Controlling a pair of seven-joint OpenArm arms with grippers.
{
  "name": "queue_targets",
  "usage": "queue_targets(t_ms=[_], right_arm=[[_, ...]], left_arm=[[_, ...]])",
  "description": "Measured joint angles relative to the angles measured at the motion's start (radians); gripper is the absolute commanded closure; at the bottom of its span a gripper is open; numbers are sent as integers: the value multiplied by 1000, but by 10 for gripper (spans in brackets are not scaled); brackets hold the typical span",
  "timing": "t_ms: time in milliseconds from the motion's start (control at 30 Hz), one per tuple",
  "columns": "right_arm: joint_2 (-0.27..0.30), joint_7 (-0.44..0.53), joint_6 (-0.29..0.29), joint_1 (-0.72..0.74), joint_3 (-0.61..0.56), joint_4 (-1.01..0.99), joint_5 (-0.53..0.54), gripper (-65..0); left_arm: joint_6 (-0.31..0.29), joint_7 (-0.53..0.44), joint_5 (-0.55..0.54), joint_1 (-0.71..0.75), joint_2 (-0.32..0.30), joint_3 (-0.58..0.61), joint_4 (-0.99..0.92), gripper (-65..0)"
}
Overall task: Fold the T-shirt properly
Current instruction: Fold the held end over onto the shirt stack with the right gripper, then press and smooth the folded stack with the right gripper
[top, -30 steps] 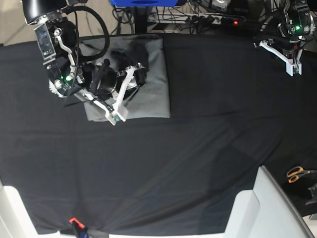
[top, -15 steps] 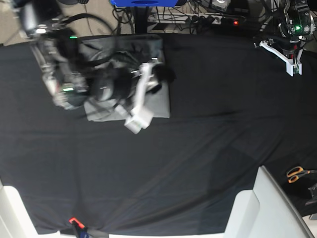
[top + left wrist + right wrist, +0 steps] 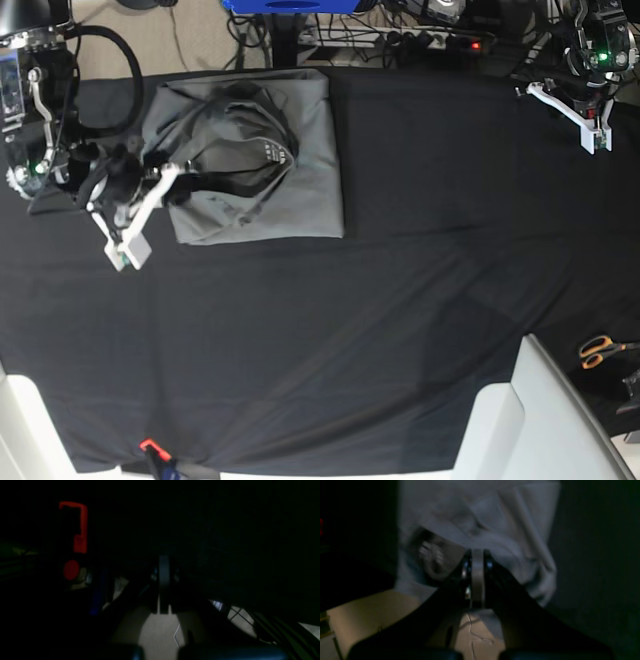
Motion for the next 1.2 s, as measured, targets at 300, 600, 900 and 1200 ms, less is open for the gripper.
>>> queue_targets(t_ms=[300,600,900,1200], right_arm=[[-9,-5,2,34,-149,91,5,-6],[-90,-51,5,49,-155,-70,13,-6],[-147,-47,128,117,-156,-274,5,-6],[-209,-41,145,172,-201,-401,-5,-6]], left_arm=[[0,0,0,-18,0,2,-16,0],[0,0,0,-19,2,2,-21,0],[0,1,0,-19,2,2,-19,0],[0,0,0,-19,2,2,-19,0]])
